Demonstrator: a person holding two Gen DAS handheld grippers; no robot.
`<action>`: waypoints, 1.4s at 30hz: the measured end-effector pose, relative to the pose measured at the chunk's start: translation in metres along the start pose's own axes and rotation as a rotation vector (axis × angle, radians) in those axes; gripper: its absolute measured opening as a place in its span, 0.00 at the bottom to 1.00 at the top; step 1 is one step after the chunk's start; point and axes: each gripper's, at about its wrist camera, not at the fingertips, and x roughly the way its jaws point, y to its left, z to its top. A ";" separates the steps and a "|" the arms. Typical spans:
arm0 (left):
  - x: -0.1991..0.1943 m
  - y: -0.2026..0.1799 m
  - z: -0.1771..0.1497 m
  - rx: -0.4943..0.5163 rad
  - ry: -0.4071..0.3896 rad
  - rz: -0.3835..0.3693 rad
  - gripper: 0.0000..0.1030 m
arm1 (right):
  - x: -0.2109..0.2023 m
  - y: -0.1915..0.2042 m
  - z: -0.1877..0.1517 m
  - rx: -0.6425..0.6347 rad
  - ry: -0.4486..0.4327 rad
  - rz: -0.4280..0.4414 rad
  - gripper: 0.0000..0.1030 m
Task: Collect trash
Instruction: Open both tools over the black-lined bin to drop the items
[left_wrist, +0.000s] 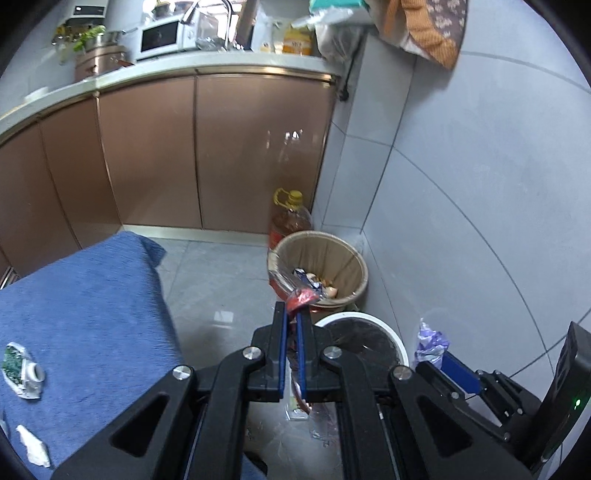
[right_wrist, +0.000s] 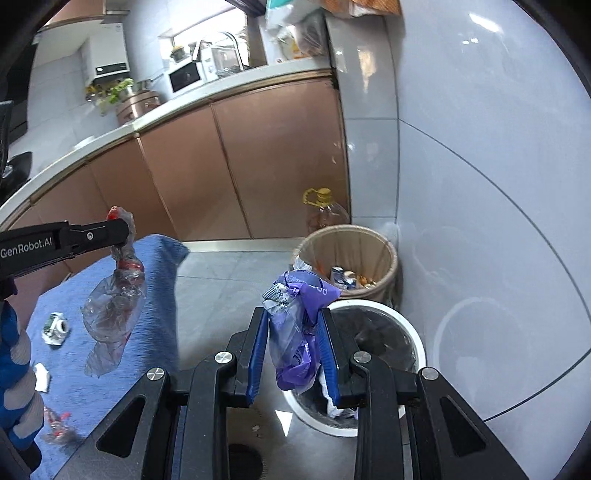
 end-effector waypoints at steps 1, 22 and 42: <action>0.008 -0.004 0.001 0.002 0.010 -0.002 0.04 | 0.004 -0.002 0.000 0.003 0.005 -0.007 0.25; 0.138 -0.056 -0.004 0.003 0.197 -0.089 0.23 | 0.059 -0.042 -0.008 -0.029 0.112 -0.183 0.26; 0.062 -0.042 -0.005 0.011 0.105 -0.096 0.37 | 0.030 -0.023 -0.010 -0.018 0.081 -0.158 0.39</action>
